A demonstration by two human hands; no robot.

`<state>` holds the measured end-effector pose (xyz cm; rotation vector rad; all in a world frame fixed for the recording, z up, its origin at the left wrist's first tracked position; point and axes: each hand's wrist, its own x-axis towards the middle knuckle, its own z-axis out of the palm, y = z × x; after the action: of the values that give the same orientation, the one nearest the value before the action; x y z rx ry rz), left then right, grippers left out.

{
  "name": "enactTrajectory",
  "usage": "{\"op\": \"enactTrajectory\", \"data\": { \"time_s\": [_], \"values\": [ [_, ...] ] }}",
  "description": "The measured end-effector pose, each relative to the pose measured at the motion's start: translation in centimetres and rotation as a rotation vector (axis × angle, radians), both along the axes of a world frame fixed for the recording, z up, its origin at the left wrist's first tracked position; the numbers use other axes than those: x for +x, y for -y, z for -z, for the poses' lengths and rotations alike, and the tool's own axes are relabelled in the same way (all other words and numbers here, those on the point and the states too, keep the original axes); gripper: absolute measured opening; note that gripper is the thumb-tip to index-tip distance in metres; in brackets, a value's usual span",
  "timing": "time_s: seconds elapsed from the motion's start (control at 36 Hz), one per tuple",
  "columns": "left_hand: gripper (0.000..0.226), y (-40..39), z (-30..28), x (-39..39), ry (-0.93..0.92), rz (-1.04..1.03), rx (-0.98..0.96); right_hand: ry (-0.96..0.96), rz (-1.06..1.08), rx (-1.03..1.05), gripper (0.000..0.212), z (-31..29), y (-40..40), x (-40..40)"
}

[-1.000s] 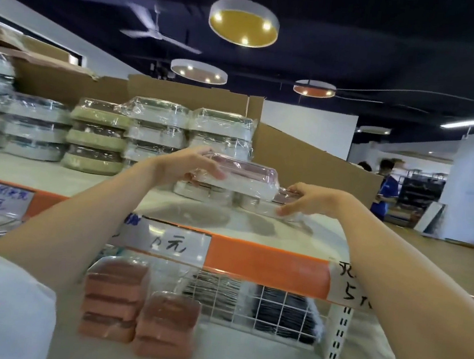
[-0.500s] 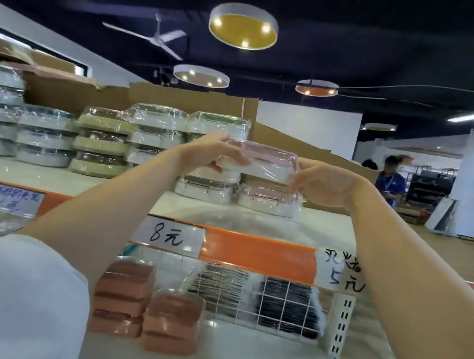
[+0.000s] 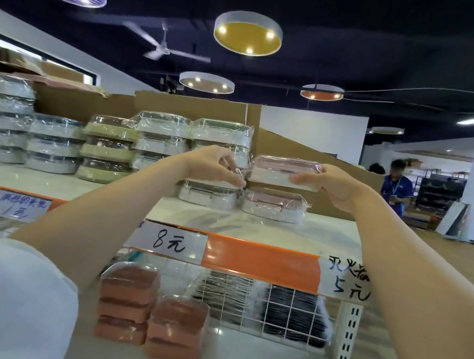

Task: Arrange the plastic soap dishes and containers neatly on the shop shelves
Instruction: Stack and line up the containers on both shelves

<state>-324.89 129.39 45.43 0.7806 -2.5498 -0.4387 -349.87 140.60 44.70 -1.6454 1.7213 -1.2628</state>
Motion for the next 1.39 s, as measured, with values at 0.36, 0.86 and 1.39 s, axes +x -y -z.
{"op": "enactTrajectory", "data": {
  "time_s": [0.36, 0.86, 1.39],
  "values": [
    [0.038, 1.1, 1.6, 0.9, 0.133, -0.002, -0.06, -0.159, 0.105, 0.204, 0.102, 2.0, 3.6, -2.4],
    [0.033, -2.5, 1.1, 1.1, 0.217, -0.125, -0.186, -0.648, 0.598, 0.101, 0.088, 0.8, -0.5, 3.5],
    [0.025, -3.4, 0.9, 10.5, 0.285, -0.244, -0.287, -1.105, 0.238, 0.127, 0.036, 0.0, -1.5, 14.6]
  ]
}}
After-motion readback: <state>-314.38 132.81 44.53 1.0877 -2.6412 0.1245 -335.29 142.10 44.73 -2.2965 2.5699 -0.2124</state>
